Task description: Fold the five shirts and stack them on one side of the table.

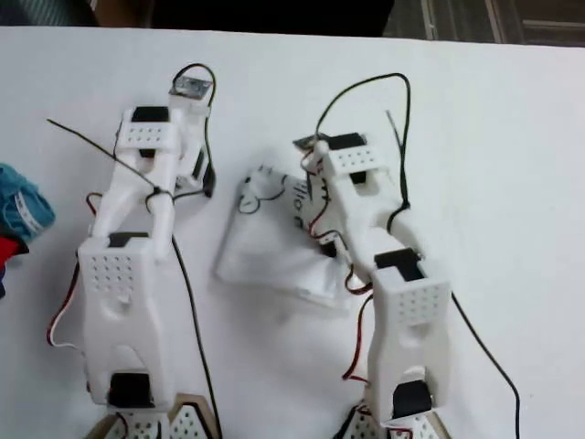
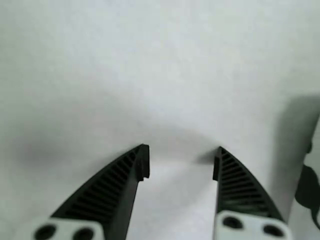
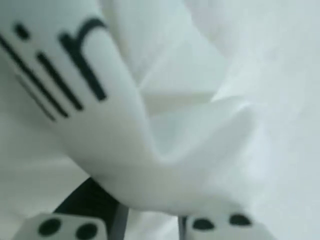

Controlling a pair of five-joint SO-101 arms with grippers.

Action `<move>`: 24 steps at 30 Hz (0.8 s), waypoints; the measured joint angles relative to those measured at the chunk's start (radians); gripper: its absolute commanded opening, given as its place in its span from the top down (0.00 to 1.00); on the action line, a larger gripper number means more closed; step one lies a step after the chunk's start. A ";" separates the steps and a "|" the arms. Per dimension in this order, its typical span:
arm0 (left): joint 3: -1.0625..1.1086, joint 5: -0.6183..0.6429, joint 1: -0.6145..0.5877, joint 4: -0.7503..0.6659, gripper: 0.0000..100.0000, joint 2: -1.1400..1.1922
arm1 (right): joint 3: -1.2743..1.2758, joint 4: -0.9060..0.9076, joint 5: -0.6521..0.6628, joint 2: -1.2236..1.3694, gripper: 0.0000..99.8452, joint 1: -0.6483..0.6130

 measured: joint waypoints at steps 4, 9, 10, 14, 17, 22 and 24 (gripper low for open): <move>0.000 0.000 0.000 0.000 0.77 0.000 | -0.049 0.000 0.080 0.014 0.98 0.101; 0.000 0.000 0.000 0.000 0.77 0.000 | -0.158 -0.002 0.199 0.035 0.98 0.279; 0.000 0.000 0.000 0.000 0.77 0.000 | -0.176 -0.002 0.221 0.037 0.98 0.315; 0.000 0.000 0.000 0.000 0.77 0.000 | -0.232 0.018 0.290 0.041 0.98 0.425; 0.000 0.000 0.000 0.000 0.77 0.000 | -0.272 0.028 0.327 0.041 0.98 0.488; 0.000 0.000 0.000 0.000 0.77 0.000 | -0.339 0.031 0.436 0.043 0.98 0.595; 0.000 0.000 0.000 0.000 0.77 0.000 | -0.374 0.031 0.483 0.043 0.98 0.644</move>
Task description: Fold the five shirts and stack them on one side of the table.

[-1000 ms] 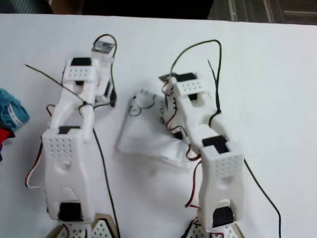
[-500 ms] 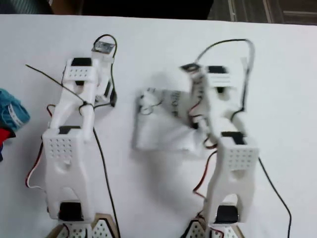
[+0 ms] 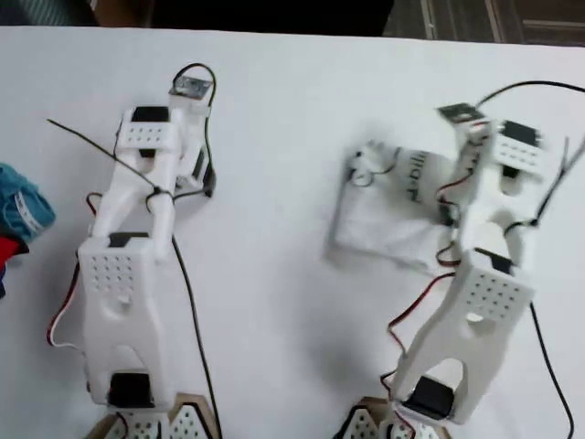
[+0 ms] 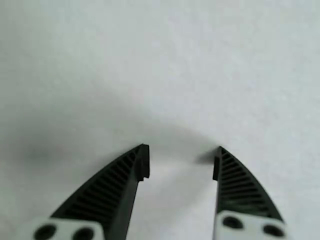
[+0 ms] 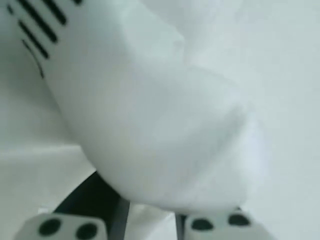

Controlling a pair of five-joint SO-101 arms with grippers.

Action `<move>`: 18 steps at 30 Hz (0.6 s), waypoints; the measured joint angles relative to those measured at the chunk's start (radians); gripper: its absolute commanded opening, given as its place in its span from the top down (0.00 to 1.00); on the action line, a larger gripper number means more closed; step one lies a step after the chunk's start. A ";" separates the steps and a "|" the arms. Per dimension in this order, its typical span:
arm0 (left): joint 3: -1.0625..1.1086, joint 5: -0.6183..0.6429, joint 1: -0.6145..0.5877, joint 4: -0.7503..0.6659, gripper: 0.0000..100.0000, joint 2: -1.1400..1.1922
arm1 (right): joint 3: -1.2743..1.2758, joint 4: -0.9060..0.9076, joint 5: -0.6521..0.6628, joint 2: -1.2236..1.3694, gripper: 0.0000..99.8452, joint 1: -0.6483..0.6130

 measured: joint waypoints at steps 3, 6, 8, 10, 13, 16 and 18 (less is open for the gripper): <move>0.000 0.000 0.000 0.000 0.77 0.000 | -0.041 0.000 0.069 0.000 0.98 0.068; 0.000 0.000 0.000 0.000 0.77 0.000 | -0.077 0.000 0.133 0.000 0.98 0.127; 0.000 0.000 0.000 0.000 0.77 0.000 | -0.098 0.000 0.184 0.000 0.98 0.161; 0.000 0.000 0.000 0.000 0.77 0.000 | -0.117 -0.003 0.226 0.000 0.98 0.195; 0.000 0.000 0.000 0.000 0.77 0.000 | -0.135 -0.038 0.278 0.000 0.98 0.245; 0.000 0.000 0.000 0.000 0.77 0.000 | -0.135 -0.077 0.319 0.003 0.98 0.288; 0.000 0.000 0.000 0.000 0.77 0.000 | -0.143 -0.092 0.339 0.026 0.98 0.308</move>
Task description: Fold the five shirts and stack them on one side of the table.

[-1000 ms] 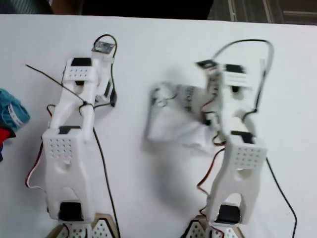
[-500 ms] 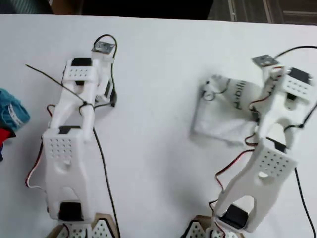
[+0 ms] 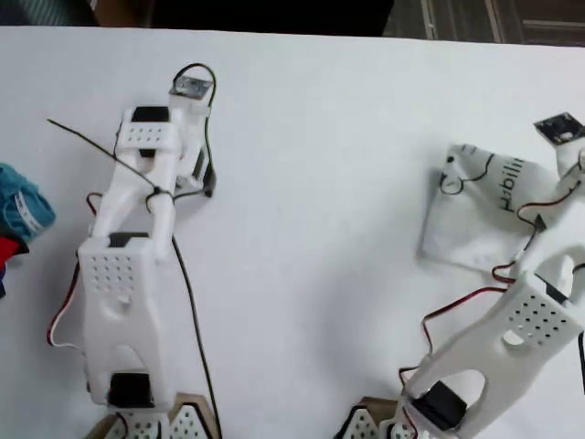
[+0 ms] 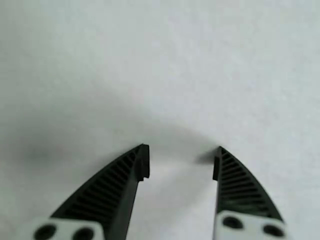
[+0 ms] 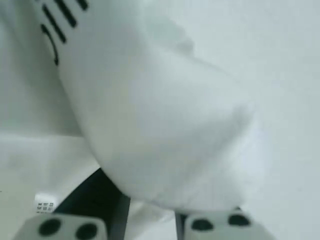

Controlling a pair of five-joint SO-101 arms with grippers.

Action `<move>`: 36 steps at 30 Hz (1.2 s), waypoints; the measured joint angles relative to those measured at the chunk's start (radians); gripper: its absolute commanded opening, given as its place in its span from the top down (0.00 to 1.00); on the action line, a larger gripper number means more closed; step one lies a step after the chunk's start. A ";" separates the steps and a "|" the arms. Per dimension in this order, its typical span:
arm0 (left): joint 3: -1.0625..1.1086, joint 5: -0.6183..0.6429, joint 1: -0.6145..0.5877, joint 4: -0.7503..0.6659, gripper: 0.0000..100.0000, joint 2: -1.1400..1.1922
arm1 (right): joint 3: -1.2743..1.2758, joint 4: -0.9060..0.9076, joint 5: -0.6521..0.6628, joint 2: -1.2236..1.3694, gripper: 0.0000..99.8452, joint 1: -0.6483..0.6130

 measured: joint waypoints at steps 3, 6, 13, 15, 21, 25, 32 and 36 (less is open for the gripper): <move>0.000 0.000 0.000 0.000 0.77 0.000 | -0.023 -0.009 0.023 0.048 0.98 0.018; 0.000 0.000 0.000 0.000 0.77 0.000 | -0.075 -0.009 0.026 0.109 0.98 0.029; 0.000 0.000 0.000 0.000 0.77 0.000 | -0.256 -0.009 0.026 0.226 0.97 0.049; 0.000 0.000 0.000 0.000 0.77 0.000 | -0.308 -0.009 0.002 0.245 0.95 0.063; 0.000 0.000 0.000 0.000 0.77 0.000 | -0.414 -0.009 -0.049 0.276 0.80 0.094; 0.000 0.000 0.000 0.000 0.77 0.000 | -0.428 -0.009 -0.055 0.278 0.80 0.092; 0.000 0.000 0.000 0.000 0.77 0.000 | -0.508 -0.020 -0.201 0.278 0.75 0.092; 0.000 0.000 0.000 0.000 0.77 0.000 | -0.640 0.037 -0.370 0.278 0.73 0.075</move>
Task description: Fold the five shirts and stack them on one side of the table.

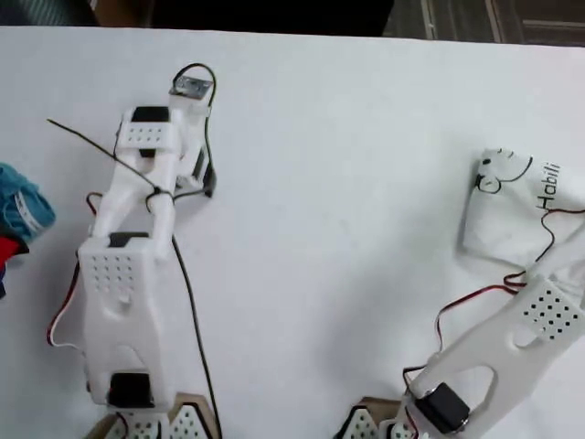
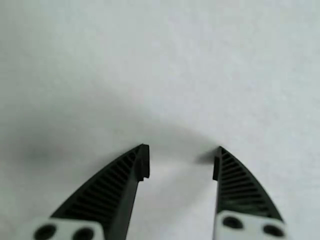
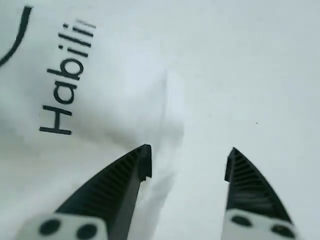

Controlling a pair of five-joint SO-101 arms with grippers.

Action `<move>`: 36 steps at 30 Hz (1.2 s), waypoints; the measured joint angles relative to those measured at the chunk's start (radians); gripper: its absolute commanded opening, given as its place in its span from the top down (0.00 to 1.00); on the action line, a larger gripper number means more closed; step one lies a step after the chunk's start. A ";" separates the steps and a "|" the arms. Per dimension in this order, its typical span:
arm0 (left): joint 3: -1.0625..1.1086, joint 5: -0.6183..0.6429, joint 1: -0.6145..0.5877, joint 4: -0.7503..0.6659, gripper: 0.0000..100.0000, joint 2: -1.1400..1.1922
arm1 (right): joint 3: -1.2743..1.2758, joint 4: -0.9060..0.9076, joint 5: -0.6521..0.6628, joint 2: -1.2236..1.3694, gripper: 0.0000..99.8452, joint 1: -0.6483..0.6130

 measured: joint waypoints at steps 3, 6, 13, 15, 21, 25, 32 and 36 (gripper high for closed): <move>0.000 0.000 0.000 0.000 0.77 0.000 | -0.109 0.135 -0.035 0.000 0.75 -0.066; 0.000 0.000 0.000 0.000 0.77 0.000 | -0.138 0.199 -0.048 0.000 0.82 -0.144; 0.000 0.000 0.000 0.000 0.77 0.000 | 0.012 0.212 -0.049 0.000 0.85 -0.226; 0.000 0.000 0.000 0.000 0.77 0.000 | 0.063 0.212 -0.049 0.000 0.85 -0.253; 0.000 0.000 0.000 0.000 0.77 0.000 | 0.187 0.212 -0.049 0.000 0.85 -0.285; 0.000 0.000 0.000 0.000 0.77 0.000 | 0.193 0.212 -0.074 0.000 0.85 -0.285; 0.000 0.000 0.000 0.000 0.77 0.000 | 0.269 0.210 -0.114 -0.021 0.85 -0.285; 0.000 0.000 0.000 0.000 0.77 0.000 | 0.308 0.210 -0.158 -0.173 0.81 -0.305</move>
